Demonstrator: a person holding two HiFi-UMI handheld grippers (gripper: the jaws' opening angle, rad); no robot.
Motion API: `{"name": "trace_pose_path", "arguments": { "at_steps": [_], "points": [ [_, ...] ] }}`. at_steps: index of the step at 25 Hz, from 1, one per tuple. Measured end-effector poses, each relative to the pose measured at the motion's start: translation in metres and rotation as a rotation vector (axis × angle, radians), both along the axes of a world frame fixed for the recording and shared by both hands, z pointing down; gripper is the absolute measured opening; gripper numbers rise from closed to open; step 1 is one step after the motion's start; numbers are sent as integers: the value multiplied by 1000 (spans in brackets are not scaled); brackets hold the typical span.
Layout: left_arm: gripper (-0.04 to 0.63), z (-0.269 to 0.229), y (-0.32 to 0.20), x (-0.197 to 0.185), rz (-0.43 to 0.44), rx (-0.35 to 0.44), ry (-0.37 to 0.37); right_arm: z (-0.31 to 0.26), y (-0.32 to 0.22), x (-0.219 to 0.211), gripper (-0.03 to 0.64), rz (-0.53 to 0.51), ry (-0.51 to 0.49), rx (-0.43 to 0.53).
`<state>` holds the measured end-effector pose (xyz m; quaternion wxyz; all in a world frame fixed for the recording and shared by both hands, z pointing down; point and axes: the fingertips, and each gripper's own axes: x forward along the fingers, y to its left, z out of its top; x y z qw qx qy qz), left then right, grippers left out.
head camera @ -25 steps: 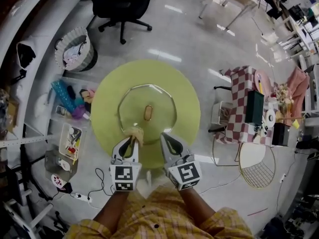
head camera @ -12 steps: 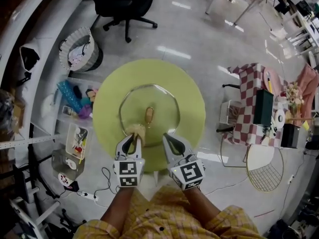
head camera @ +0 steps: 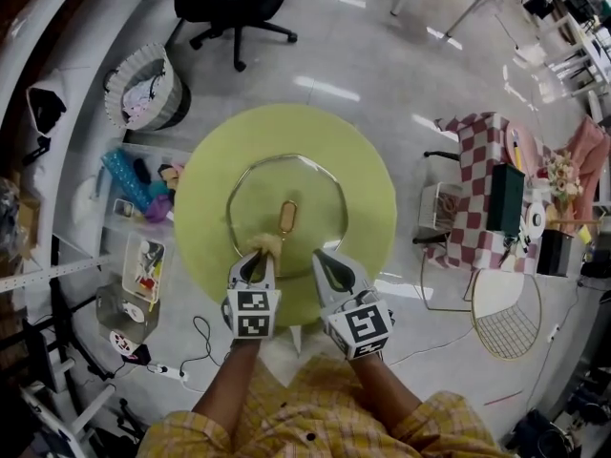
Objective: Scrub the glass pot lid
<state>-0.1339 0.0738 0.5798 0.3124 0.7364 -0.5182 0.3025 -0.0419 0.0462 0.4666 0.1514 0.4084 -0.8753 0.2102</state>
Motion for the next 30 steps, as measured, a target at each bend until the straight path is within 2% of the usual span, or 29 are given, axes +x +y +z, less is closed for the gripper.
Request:
{"name": "trace_pose_path", "arguments": {
  "at_steps": [7,12,18,25,30],
  "points": [
    [38,34,-8,-3,20,-49,-21,6,0,-8,-3,-11,6,-15],
    [38,50,-12,-3,21,-56,-18,13,1,-9,-2,-6,16,-19],
    [38,59,-15,6,50,-87,-18,18,0,-9,-3,6,15,-30],
    [38,55,-19,5,67,-96,18,20,2,-14,-3,5,9,-36],
    [38,55,-16,6,56,-107,29,18,4,-14,-3,-3,3,-34]
  ]
}}
